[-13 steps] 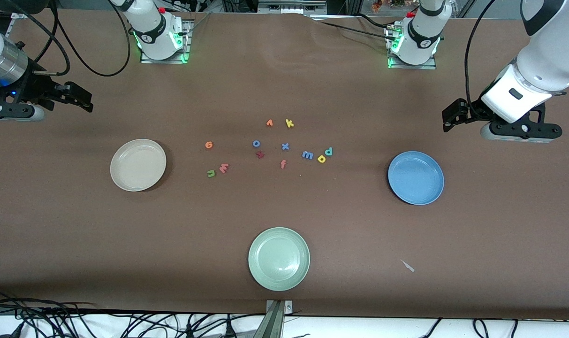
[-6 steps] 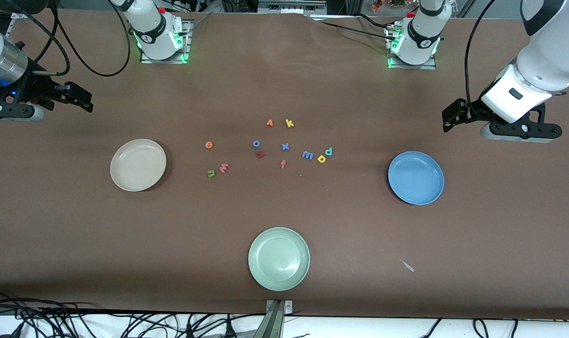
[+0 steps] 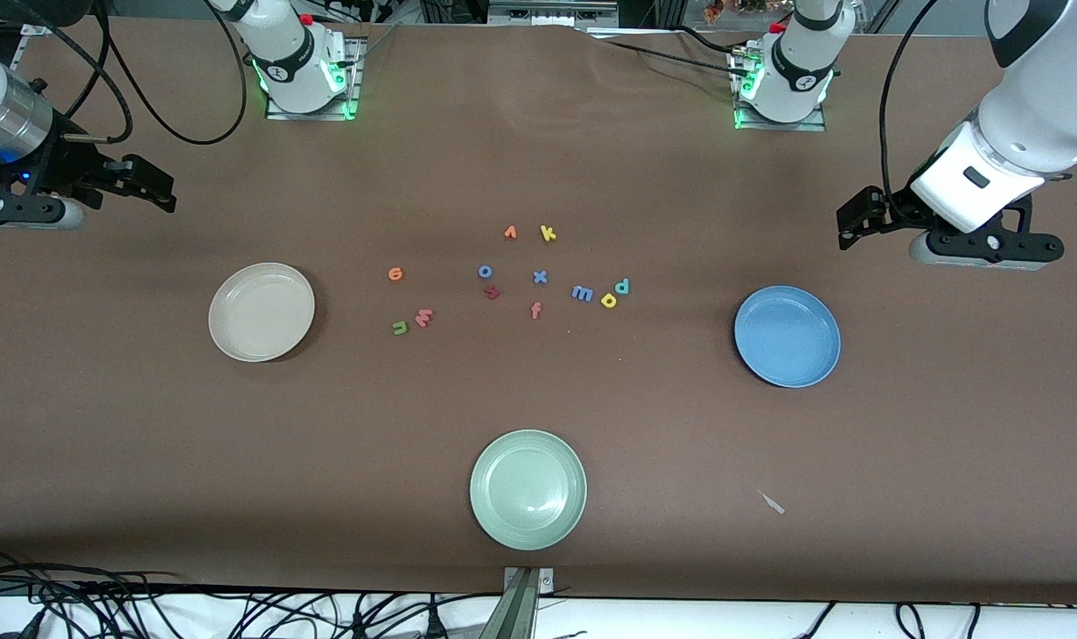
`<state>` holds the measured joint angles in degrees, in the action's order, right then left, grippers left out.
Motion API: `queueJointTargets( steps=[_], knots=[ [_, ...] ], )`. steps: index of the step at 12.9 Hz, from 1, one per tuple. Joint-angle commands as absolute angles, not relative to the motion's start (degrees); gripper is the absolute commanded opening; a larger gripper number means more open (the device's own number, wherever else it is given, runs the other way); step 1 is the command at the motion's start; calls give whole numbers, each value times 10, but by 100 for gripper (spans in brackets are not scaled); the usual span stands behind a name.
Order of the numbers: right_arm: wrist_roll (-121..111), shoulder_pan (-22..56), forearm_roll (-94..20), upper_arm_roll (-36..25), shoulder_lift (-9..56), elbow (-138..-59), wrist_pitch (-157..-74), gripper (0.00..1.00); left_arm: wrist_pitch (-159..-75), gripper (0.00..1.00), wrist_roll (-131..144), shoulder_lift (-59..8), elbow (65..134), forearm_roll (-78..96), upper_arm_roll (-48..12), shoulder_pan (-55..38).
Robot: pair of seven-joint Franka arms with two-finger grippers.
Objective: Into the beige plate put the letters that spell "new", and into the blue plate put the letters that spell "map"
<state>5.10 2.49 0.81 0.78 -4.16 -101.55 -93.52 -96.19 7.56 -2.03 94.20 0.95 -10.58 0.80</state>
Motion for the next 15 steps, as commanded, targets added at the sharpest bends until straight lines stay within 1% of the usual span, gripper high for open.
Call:
queueJointTargets(
  steps=[1,10,15],
  knots=[
    [57,25,13,9,-59,-1034,-945,100,-958,100,68,-21,935,15,-106,9],
    [57,26,15,10,-54,-1027,-944,100,-958,100,68,-22,935,15,-106,2],
    [54,26,14,10,-34,-1007,-945,100,-958,100,67,-68,936,18,-119,-20]
  ],
)
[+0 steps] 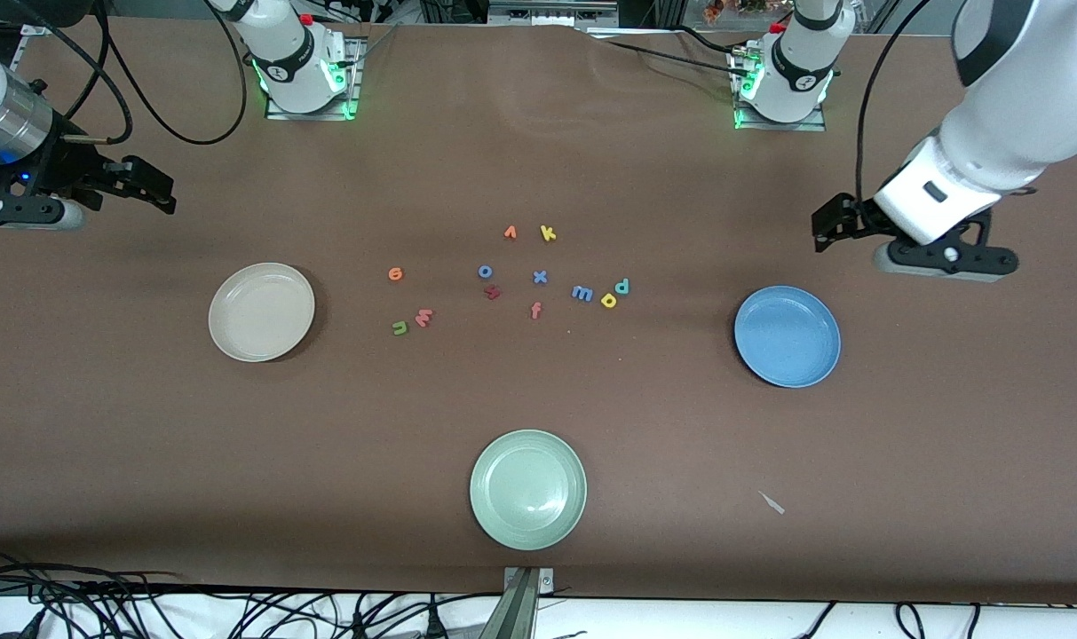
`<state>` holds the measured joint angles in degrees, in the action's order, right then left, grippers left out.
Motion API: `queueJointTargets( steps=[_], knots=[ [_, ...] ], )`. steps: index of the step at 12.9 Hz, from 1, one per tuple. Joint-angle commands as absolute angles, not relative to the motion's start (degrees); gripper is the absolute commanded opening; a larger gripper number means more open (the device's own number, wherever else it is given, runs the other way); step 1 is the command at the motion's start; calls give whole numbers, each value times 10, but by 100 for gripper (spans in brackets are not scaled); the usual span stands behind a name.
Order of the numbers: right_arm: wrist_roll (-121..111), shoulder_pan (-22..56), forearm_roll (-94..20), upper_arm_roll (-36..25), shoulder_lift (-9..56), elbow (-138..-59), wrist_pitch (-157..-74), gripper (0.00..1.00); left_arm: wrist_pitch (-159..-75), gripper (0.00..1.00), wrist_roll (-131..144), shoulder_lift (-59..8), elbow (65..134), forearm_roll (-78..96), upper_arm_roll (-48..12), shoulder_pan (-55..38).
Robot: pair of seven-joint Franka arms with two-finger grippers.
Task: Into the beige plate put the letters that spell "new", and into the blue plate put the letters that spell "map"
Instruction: 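Reach the left gripper to teal p while the right gripper nears orange e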
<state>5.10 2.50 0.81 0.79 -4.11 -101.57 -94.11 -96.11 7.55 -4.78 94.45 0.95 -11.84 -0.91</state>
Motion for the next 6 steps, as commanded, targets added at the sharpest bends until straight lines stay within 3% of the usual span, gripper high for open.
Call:
queueJointTargets(
  steps=[1,6],
  knots=[
    [54,26,11,10,-20,-993,-945,100,-958,100,66,-82,936,18,-119,-29],
    [59,61,5,11,43,-991,-946,100,-1011,100,79,-198,946,18,-119,-124]
  ],
)
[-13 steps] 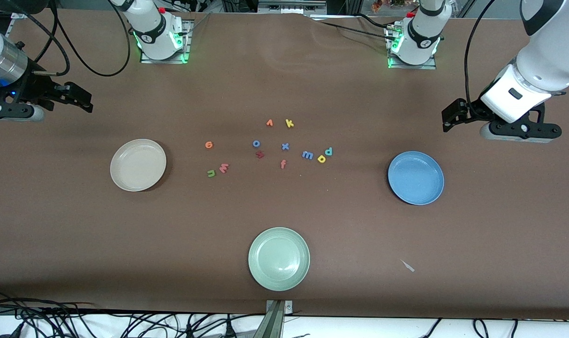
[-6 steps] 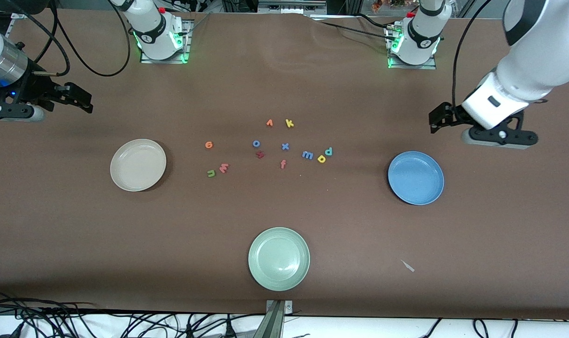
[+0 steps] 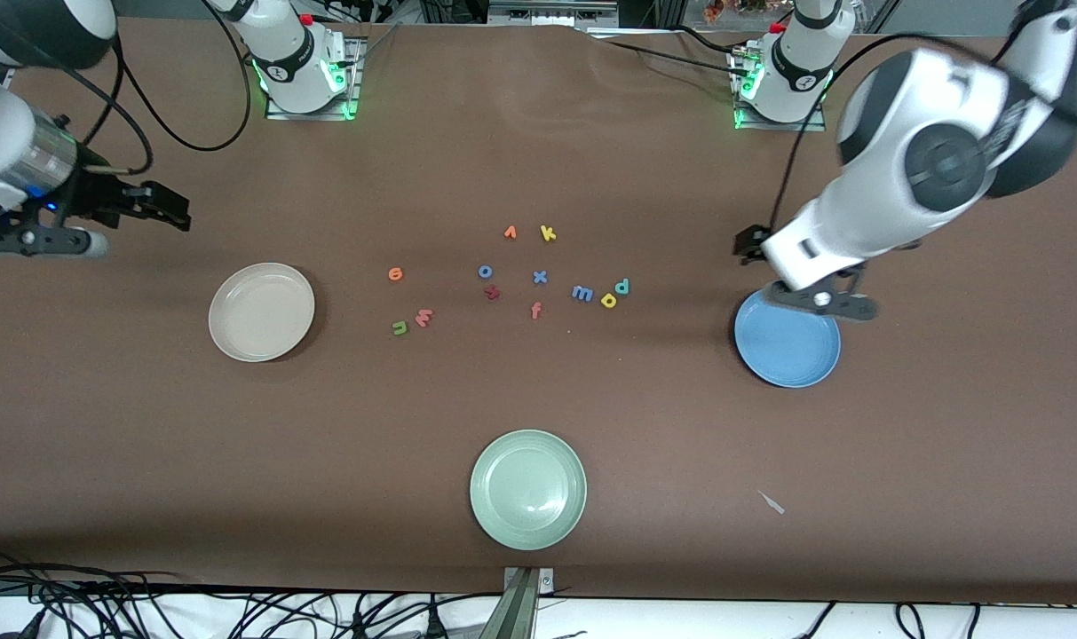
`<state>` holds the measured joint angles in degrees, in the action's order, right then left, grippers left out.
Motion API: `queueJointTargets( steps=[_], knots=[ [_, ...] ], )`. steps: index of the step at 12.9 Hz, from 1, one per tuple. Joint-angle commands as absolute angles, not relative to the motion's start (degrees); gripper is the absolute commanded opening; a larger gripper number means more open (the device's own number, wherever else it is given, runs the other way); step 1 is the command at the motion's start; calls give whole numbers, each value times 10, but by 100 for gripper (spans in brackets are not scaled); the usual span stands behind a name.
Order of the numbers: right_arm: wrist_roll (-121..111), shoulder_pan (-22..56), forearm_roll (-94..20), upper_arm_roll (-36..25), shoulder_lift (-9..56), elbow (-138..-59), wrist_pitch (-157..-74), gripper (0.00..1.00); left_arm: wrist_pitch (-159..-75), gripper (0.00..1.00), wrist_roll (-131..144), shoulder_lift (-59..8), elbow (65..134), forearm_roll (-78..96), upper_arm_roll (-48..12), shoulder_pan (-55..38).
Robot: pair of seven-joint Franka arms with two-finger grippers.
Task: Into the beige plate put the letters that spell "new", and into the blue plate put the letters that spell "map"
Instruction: 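Reach the left gripper to teal p while the right gripper nears orange e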
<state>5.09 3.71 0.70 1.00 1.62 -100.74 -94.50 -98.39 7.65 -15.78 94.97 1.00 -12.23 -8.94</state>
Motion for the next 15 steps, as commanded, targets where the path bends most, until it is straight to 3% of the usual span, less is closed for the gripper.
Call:
queueJointTargets(
  steps=[1,6,9,11,15],
  knots=[
    [71,80,4,11,58,-995,-955,100,-1035,100,91,-229,945,17,-119,-147],
    [212,132,-2,52,62,-1119,-1112,100,-1165,100,227,-336,961,14,-117,-247],
    [276,132,-2,90,59,-1211,-1225,100,-1224,100,247,-341,1013,-37,-119,-262],
    [293,132,-2,103,59,-1274,-1314,100,-1329,99,240,-340,1080,-40,-118,-258],
    [332,135,-2,113,95,-1330,-1429,100,-1343,89,205,-330,1106,-40,-119,-240]
  ],
)
